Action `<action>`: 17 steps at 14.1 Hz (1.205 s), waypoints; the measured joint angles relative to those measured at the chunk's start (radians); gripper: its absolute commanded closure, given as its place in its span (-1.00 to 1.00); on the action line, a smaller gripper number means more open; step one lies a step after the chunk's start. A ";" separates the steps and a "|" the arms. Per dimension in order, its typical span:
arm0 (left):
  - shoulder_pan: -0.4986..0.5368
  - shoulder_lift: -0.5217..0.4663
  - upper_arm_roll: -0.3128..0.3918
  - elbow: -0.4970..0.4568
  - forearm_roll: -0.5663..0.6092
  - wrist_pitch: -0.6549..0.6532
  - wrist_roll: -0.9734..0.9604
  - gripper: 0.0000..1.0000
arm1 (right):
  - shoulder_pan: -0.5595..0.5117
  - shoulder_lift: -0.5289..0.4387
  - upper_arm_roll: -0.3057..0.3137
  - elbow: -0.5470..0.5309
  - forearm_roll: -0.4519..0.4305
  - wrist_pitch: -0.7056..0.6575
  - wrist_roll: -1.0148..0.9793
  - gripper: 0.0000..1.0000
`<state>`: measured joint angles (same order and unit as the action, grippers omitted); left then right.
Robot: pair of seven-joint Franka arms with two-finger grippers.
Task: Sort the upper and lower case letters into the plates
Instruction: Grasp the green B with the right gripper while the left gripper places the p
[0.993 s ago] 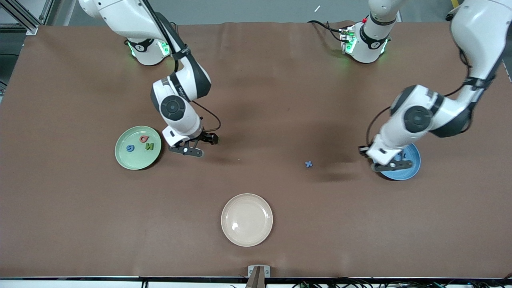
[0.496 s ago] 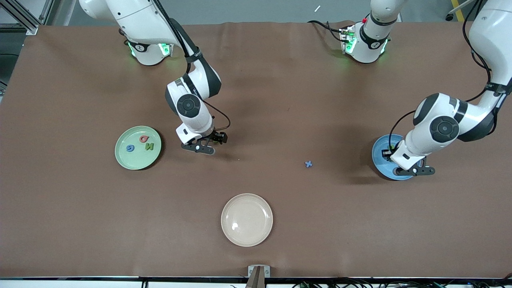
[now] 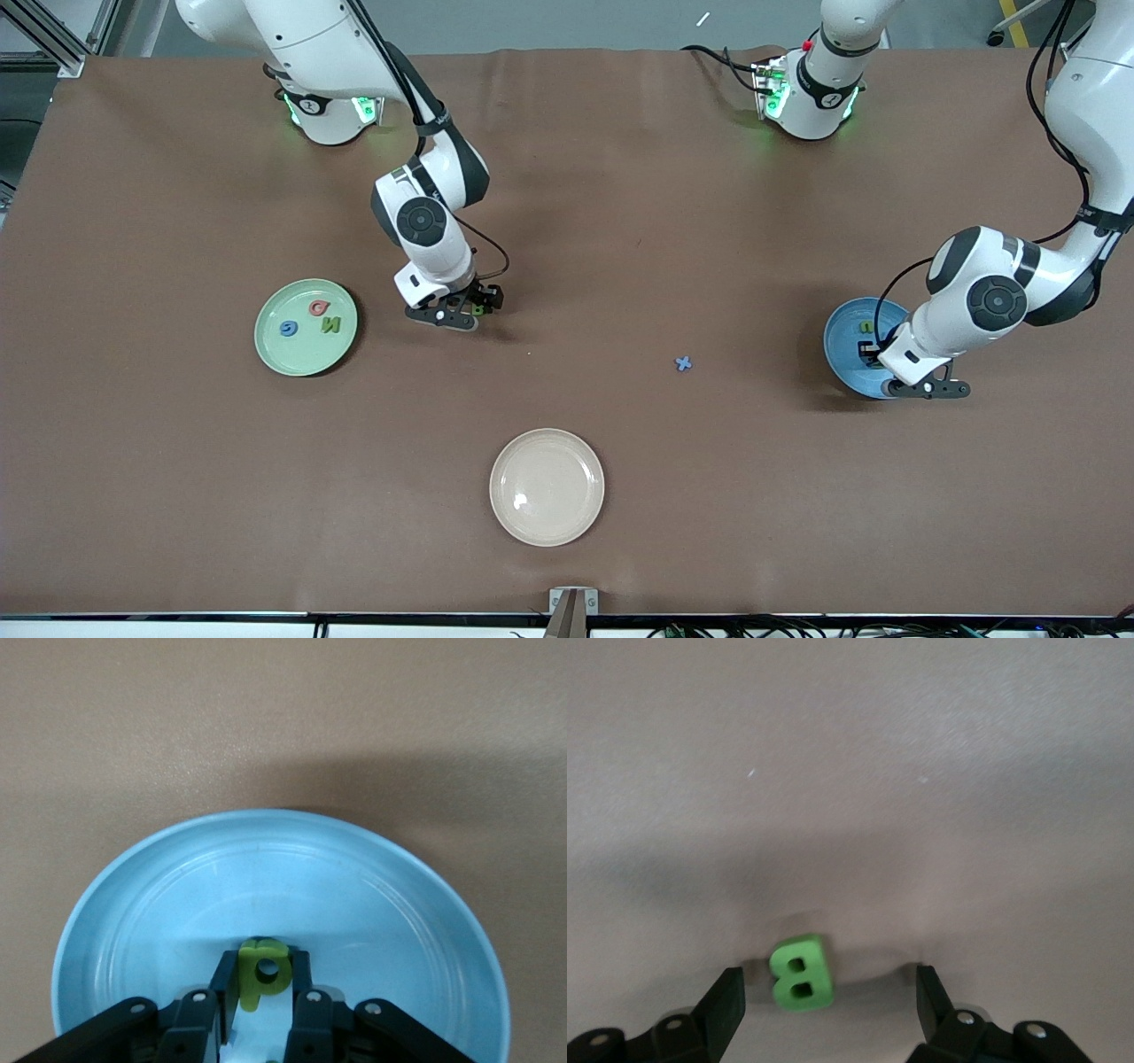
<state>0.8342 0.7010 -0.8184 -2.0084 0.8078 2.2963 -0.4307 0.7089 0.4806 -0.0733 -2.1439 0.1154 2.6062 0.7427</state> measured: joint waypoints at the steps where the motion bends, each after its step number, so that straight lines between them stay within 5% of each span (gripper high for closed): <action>1: 0.000 0.003 0.001 0.000 0.001 0.000 0.000 0.68 | 0.008 0.000 0.000 0.000 0.000 0.001 0.003 -0.45; 2: 0.000 0.004 0.001 0.000 0.002 0.000 0.000 0.55 | 0.014 0.000 0.000 0.000 0.000 0.002 0.006 -0.26; 4: 0.000 0.004 0.001 0.000 0.003 0.000 0.000 -0.71 | 0.021 0.000 0.000 0.000 0.000 0.002 0.009 0.19; 5: 0.000 0.003 0.001 0.001 0.006 0.000 0.001 -0.99 | 0.021 0.000 0.000 0.000 0.000 0.002 0.009 0.35; 8: 0.004 -0.012 -0.025 0.014 0.003 -0.010 0.002 -0.99 | 0.021 -0.007 -0.005 0.001 0.000 0.001 0.010 0.94; 14: -0.003 -0.080 -0.216 0.054 -0.128 -0.141 -0.145 -0.99 | -0.016 -0.014 -0.020 0.006 0.001 -0.049 -0.013 1.00; 17: -0.088 -0.076 -0.247 0.062 -0.142 -0.141 -0.326 -0.99 | -0.106 -0.067 -0.029 0.018 0.001 -0.148 -0.156 1.00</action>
<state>0.7466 0.6249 -1.0650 -1.9465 0.6659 2.1554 -0.7565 0.6031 0.4139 -0.1022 -2.1259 0.1167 2.4580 0.5867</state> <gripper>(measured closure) 0.000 0.718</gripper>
